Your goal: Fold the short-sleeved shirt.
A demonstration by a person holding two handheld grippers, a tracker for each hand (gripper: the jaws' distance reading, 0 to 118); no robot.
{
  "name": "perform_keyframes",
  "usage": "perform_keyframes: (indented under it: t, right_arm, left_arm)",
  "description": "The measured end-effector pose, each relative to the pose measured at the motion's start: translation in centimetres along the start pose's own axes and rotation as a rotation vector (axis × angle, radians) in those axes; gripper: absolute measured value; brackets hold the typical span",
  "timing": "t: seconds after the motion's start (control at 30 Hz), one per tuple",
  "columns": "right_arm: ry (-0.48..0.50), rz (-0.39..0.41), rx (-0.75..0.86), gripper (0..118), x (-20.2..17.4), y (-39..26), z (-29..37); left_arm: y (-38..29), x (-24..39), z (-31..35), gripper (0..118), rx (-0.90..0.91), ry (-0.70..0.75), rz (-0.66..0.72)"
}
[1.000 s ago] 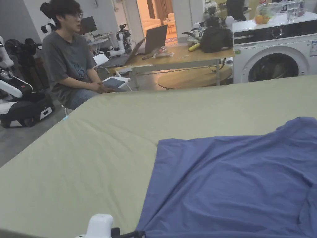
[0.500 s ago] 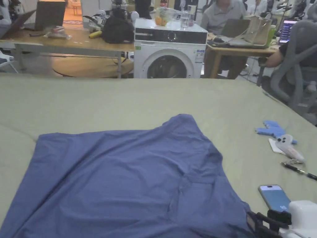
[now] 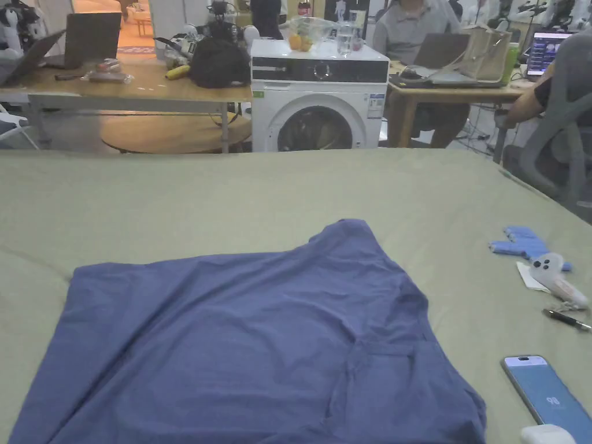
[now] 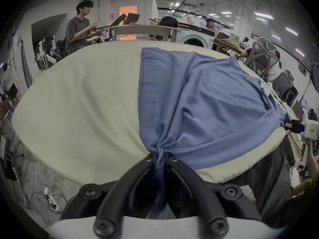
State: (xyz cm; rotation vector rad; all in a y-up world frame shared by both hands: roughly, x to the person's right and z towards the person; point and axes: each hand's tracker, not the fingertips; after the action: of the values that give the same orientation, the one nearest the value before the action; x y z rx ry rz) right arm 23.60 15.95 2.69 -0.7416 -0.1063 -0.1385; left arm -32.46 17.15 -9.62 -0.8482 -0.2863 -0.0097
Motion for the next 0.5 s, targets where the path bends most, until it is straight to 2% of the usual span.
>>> perform_keyframes:
  t: [0.13, 0.23, 0.37, 0.5]
  right_arm:
    - [0.020, -0.006, 0.081, 2, 0.3, 2.8, 1.8]
    - [0.043, -0.025, 0.120, 2, 0.8, 7.7, 0.9]
    - [0.025, -0.009, 0.142, 2, 0.4, 15.2, -4.7]
    - [-0.028, 0.025, 0.084, 2, -0.4, 20.2, -12.1]
  left_arm:
    - [2.4, -0.1, 3.1, 3, 0.169, -0.060, 0.102]
    - [7.6, -0.1, 3.0, 3, 0.242, -0.045, 0.051]
    - [15.2, -0.2, -1.9, 3, 0.262, -0.043, 0.026]
    - [20.6, -0.8, -8.7, 3, 0.195, -0.007, 0.049]
